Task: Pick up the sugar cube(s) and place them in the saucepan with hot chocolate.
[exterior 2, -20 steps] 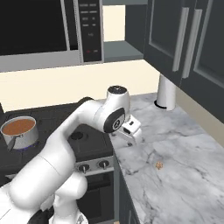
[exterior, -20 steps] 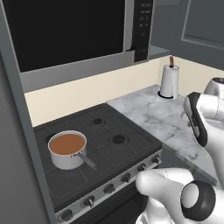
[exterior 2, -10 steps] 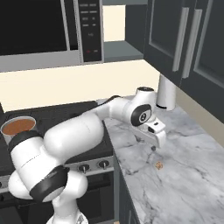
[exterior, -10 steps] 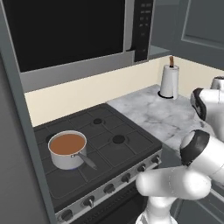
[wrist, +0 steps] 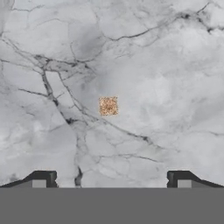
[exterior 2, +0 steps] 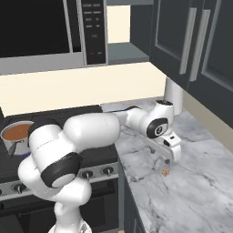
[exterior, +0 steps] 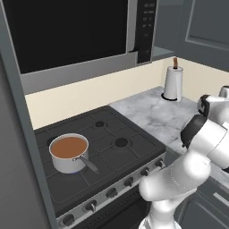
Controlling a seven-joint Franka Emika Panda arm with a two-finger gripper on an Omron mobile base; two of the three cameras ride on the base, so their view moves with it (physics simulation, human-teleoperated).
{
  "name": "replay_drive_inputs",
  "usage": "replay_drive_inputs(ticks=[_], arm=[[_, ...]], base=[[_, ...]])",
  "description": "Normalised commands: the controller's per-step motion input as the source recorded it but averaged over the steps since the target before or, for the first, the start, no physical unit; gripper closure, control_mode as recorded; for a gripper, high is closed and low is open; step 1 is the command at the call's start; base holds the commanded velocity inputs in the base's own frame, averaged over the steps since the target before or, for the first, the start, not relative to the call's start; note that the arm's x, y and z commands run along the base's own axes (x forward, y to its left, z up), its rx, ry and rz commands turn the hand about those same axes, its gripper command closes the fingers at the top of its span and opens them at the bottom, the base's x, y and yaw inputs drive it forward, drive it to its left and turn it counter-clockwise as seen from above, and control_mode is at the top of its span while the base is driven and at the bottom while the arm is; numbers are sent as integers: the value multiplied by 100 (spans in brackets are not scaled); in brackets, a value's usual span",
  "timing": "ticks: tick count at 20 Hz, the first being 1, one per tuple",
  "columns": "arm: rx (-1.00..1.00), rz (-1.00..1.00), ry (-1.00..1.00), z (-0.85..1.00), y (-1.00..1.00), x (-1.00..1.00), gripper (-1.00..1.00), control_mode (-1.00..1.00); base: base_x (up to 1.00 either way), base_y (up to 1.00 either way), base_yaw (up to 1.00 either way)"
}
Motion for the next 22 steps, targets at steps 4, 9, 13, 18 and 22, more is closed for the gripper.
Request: replay_drive_inputs(ticks=[4, 9, 13, 18, 22], arm=[[0, 0, 0, -41, -7, 18, -100, -100], [0, 0, 0, -28, -30, 9, -100, -100], [0, 0, 0, -23, -32, 6, -100, -100], [0, 1, 0, -8, -3, 9, -100, -100], [0, 0, 0, -15, -3, 21, -100, -100]], base=[[0, 0, 0], [0, 0, 0], [0, 0, 0], [0, 0, 0], [0, 0, 0]])
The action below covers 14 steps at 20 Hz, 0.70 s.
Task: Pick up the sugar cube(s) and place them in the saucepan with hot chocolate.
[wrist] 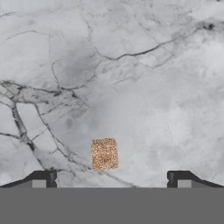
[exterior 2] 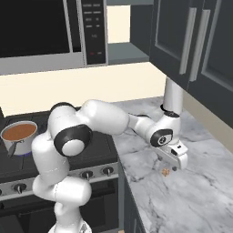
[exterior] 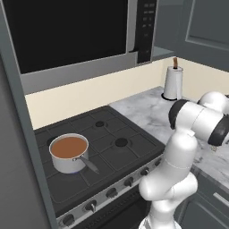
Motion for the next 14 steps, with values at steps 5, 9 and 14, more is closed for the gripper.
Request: replay_drive_inputs(ticks=[5, 9, 14], arm=[[0, 0, 0, -29, 0, 23, -100, -100], [1, 0, 0, -30, 0, 3, -100, -100], [2, 0, 4, -27, 0, 0, -100, -100]], base=[[0, 0, 0], [0, 0, 0], [0, 0, 0]])
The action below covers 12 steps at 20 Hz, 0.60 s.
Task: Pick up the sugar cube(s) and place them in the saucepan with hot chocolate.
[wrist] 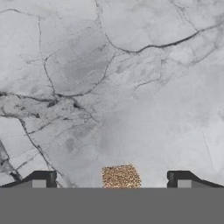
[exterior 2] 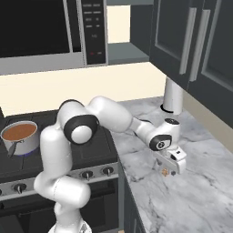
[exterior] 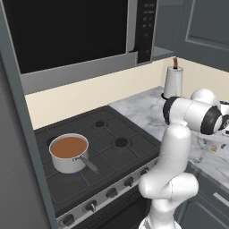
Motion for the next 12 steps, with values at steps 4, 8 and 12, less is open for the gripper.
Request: replay_drive_inputs(ticks=[4, 8, 12], arm=[[2, 0, 4, -32, 0, 0, -100, -100], [1, 0, 6, -25, 0, 0, -100, -100], [1, 0, 6, -14, 0, -5, -100, -100]], base=[[0, 0, 0], [0, 0, 0], [0, 0, 0]])
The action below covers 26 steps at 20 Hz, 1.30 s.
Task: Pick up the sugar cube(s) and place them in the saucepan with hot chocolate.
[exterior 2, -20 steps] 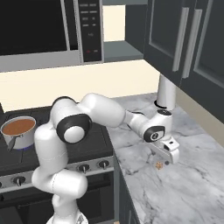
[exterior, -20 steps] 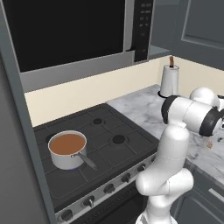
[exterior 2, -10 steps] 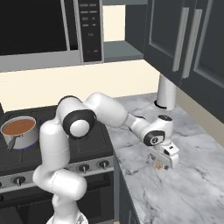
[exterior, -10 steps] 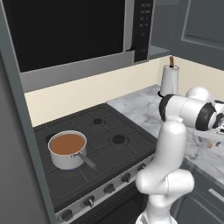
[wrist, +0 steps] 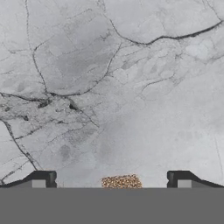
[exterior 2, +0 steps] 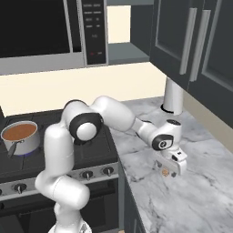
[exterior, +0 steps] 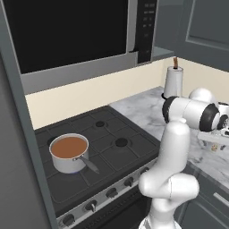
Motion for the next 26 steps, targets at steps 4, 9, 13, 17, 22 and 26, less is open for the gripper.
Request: replay_drive_inputs(ticks=[4, 9, 13, 17, 22, 26], arm=[[0, 0, 4, -2, 0, -11, -100, -100], [2, 0, 0, -1, 0, -19, -100, -100], [7, 0, -7, -6, 0, -6, -100, -100], [2, 0, -6, -9, 7, 0, -100, -100], [4, 0, -2, -15, 4, 0, -100, -100], [4, 0, 0, -17, 2, 0, 100, -100]], base=[[0, 0, 0], [0, 0, 0], [0, 0, 0], [0, 0, 0], [0, 0, 0], [0, 0, 0]])
